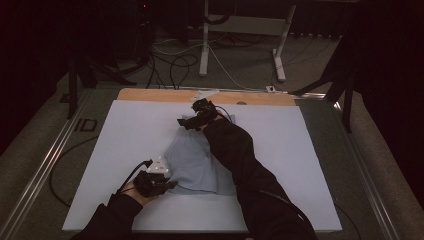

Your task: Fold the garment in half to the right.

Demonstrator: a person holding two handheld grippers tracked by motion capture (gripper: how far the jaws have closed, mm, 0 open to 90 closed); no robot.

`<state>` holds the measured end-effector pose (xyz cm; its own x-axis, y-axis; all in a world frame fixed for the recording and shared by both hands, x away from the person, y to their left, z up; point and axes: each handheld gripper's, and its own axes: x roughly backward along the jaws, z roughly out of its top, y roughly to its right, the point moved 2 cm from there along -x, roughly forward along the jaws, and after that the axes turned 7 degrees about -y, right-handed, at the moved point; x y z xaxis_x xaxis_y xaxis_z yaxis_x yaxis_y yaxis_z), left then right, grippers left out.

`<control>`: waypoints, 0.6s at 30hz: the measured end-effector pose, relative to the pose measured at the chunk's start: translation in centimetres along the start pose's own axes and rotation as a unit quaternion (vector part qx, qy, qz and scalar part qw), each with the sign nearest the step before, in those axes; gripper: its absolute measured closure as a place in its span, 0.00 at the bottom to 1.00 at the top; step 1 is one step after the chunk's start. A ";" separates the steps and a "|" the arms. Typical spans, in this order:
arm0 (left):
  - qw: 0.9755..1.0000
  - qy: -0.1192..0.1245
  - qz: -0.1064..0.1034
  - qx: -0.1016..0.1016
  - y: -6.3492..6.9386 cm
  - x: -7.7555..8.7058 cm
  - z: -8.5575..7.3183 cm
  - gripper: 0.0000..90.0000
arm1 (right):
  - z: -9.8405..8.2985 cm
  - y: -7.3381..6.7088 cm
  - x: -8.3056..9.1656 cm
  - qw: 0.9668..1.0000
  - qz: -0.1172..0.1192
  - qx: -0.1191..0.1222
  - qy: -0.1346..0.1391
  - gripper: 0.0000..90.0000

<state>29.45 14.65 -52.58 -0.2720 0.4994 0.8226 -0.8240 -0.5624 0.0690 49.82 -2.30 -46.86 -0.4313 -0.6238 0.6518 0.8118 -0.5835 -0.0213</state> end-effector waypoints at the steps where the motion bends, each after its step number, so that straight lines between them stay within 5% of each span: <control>1: 1.000 0.001 0.000 0.001 0.0 0.0 0.0 0.93 | 0.1 0.1 -0.3 1.000 -0.002 -0.004 -0.004 0.10; 11: 1.000 0.000 0.003 -0.004 0.1 0.0 -0.1 0.93 | 0.6 1.1 -3.4 0.998 -0.002 -0.054 -0.024 0.13; 18: 1.000 0.002 0.005 -0.001 0.1 0.0 -0.1 0.93 | 0.6 1.2 -5.0 0.995 -0.047 -0.080 -0.045 0.12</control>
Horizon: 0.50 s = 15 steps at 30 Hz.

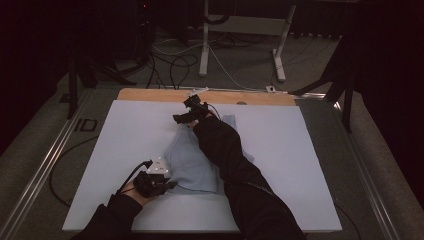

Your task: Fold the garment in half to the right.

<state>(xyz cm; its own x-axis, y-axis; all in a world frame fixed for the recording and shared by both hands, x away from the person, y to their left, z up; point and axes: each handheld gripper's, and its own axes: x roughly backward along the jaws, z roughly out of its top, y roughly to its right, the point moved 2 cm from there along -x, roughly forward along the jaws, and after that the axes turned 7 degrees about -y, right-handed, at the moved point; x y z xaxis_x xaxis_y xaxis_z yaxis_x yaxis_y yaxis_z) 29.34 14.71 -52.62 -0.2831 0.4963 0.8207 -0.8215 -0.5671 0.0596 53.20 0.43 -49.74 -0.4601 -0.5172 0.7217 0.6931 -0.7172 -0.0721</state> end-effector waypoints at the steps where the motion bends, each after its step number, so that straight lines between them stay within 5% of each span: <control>1: 1.000 0.000 0.000 0.000 0.0 0.0 0.0 0.93 | 0.1 -0.1 -0.5 1.000 -0.009 -0.016 -0.018 0.15; 5: 1.000 0.000 -0.002 0.000 0.0 -0.1 0.0 0.93 | 0.4 -0.4 -1.2 0.998 -0.026 -0.039 -0.039 0.24; 15: 1.000 0.000 -0.002 -0.001 0.0 -0.1 -0.1 0.93 | 0.0 -0.2 -2.8 0.996 -0.051 -0.038 -0.057 0.38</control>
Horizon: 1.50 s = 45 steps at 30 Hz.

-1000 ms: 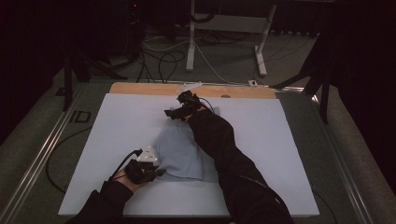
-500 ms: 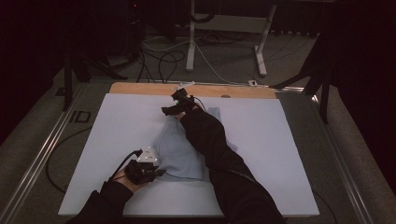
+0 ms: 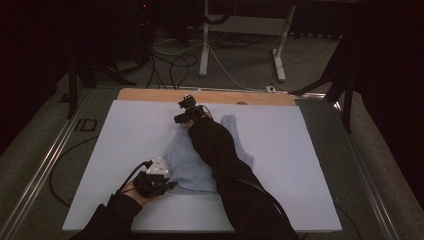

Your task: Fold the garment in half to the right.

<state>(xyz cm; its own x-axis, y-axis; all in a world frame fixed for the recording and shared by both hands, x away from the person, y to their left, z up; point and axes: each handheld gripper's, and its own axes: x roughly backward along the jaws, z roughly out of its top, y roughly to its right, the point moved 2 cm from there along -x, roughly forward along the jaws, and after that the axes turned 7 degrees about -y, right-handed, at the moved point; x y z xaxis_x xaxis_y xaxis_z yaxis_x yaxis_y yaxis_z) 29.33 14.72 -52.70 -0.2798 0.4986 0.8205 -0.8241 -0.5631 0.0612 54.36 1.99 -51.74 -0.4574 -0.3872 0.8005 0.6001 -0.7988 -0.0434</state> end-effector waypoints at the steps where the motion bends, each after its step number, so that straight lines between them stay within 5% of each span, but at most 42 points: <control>1: 1.000 0.000 -0.001 0.000 0.0 0.0 0.0 0.93 | 0.0 0.0 -0.2 1.000 -0.003 -0.001 -0.002 0.39; 15: 1.000 -0.003 -0.003 -0.001 -0.1 0.0 0.0 0.93 | 0.1 -0.4 -1.9 0.998 -0.030 0.027 -0.039 0.56; 28: 1.000 -0.004 -0.004 0.001 -0.1 -0.1 0.0 0.93 | 0.1 -0.3 -1.7 0.996 -0.051 0.051 -0.051 0.95; 45: 1.000 0.005 -0.009 -0.001 0.2 0.4 0.4 0.93 | 0.8 -0.3 0.5 0.997 -0.032 0.064 -0.033 0.97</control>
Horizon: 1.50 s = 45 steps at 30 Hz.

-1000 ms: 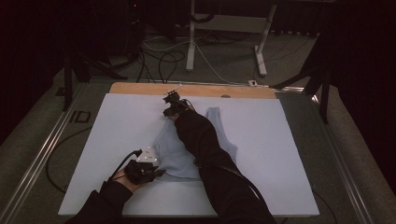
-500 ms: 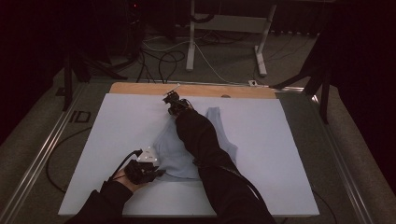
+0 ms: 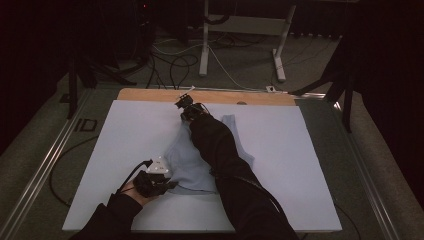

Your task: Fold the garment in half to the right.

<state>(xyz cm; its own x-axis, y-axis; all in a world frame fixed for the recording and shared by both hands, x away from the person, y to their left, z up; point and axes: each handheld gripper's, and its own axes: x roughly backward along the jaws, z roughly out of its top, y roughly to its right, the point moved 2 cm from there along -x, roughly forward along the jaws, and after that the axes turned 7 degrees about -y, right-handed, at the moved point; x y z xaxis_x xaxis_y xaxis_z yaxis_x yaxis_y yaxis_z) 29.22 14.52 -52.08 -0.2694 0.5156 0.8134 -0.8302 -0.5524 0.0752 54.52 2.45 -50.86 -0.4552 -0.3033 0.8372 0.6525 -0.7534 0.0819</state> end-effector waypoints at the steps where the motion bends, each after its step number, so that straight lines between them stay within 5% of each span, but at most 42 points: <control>1: 1.000 0.001 0.002 -0.002 0.1 0.1 0.1 0.93 | 0.0 0.1 0.2 1.000 -0.002 0.004 -0.001 0.97; 20: 0.999 0.018 0.002 -0.028 1.5 1.1 2.2 0.93 | 0.5 1.2 4.2 0.999 0.002 0.004 0.038 0.97; 45: 0.996 0.018 -0.004 -0.082 3.6 1.2 7.1 0.93 | -1.6 5.5 9.5 0.996 0.003 -0.019 0.084 0.97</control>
<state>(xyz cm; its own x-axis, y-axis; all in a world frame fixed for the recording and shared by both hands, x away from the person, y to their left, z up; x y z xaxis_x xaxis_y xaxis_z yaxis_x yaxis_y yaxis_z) 29.34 8.49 -46.74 -0.2784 0.5443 0.7913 -0.8998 -0.4360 -0.0167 52.82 -5.52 -43.36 -0.5481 -0.3981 0.7355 0.6339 -0.7715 0.0548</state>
